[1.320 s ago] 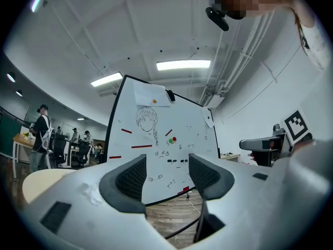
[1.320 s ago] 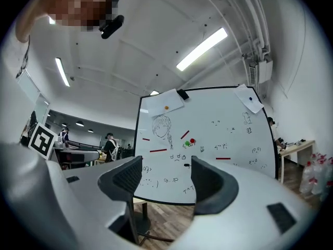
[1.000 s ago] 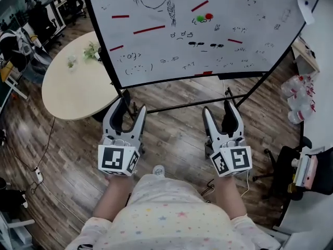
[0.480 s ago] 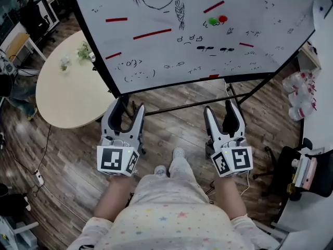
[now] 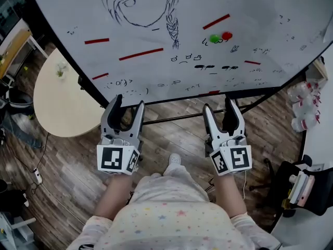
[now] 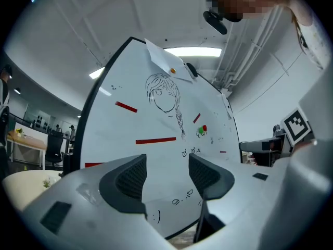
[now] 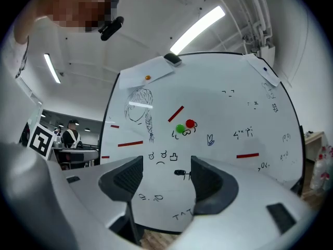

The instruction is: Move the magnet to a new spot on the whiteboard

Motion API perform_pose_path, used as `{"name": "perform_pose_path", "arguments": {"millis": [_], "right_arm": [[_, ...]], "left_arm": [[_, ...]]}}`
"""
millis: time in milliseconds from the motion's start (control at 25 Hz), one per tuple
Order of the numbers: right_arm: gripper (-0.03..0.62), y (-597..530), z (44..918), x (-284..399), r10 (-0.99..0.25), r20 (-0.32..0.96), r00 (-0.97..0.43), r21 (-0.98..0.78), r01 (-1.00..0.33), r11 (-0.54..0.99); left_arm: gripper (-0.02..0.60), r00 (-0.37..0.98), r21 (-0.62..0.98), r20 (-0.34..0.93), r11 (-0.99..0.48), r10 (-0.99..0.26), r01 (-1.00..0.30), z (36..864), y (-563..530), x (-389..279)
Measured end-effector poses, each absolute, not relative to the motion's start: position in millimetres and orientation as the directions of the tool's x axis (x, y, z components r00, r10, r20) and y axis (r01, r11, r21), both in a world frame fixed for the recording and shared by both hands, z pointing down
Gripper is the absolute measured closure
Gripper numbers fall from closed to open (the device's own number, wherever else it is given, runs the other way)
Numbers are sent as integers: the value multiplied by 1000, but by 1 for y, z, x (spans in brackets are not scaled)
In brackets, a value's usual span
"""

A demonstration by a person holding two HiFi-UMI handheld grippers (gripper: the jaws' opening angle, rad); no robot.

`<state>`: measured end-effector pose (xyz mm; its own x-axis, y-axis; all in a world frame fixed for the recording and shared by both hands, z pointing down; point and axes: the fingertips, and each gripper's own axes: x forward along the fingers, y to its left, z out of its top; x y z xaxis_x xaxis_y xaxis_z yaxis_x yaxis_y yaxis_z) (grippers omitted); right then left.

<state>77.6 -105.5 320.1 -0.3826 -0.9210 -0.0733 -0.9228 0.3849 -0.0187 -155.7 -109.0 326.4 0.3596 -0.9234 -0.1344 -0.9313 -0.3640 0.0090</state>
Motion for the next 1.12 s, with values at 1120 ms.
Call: {"name": "perform_pose_path", "arguments": {"millis": [1120], "right_arm": [[336, -228, 304, 95, -928, -123, -352, -7, -935, 355]], "left_arm": [[362, 367, -42, -183, -366, -912, -930, 315, -213, -124]]}}
